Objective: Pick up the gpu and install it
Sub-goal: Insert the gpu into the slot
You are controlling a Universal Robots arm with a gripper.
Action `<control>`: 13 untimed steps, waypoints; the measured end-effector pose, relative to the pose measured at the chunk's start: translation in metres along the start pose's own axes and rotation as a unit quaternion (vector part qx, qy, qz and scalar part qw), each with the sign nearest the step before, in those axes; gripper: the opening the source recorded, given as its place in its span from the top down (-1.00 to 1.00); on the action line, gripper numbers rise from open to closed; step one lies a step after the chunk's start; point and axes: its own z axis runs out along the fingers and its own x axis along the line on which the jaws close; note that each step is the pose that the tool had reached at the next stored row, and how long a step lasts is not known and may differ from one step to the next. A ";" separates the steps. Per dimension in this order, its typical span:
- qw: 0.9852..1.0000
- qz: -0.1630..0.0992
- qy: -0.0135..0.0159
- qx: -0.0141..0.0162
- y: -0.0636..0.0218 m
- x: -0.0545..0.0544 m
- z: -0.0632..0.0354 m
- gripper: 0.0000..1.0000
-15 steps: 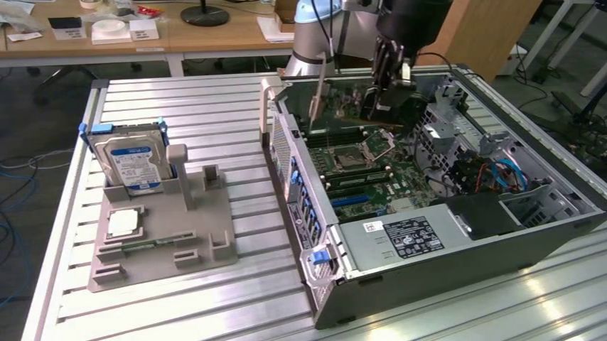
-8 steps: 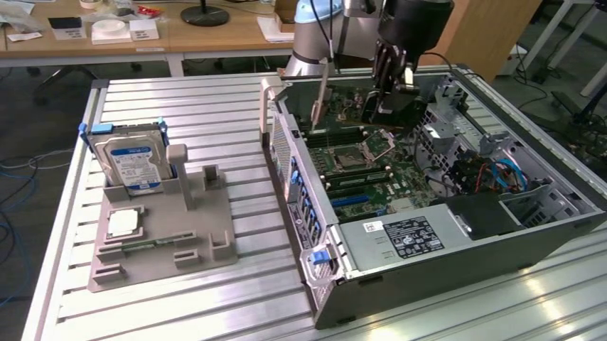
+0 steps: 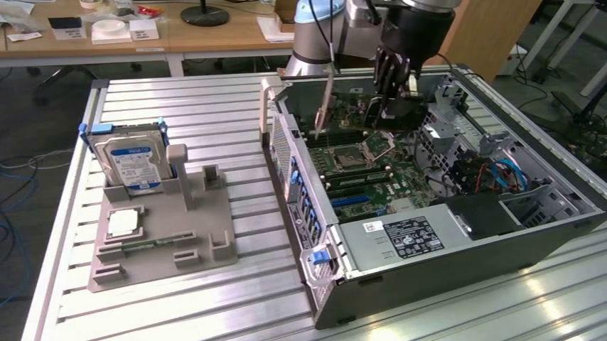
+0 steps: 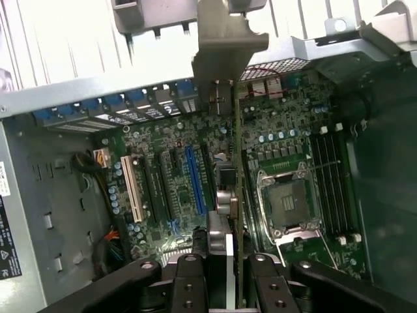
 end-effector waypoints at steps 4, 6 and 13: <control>1.000 -0.023 0.000 0.000 -0.0004 0.000 0.0032 0.44; 0.999 -0.038 0.001 0.000 -0.0004 0.000 0.0052 0.44; 0.998 -0.069 0.002 -0.001 -0.0033 -0.002 0.0172 0.44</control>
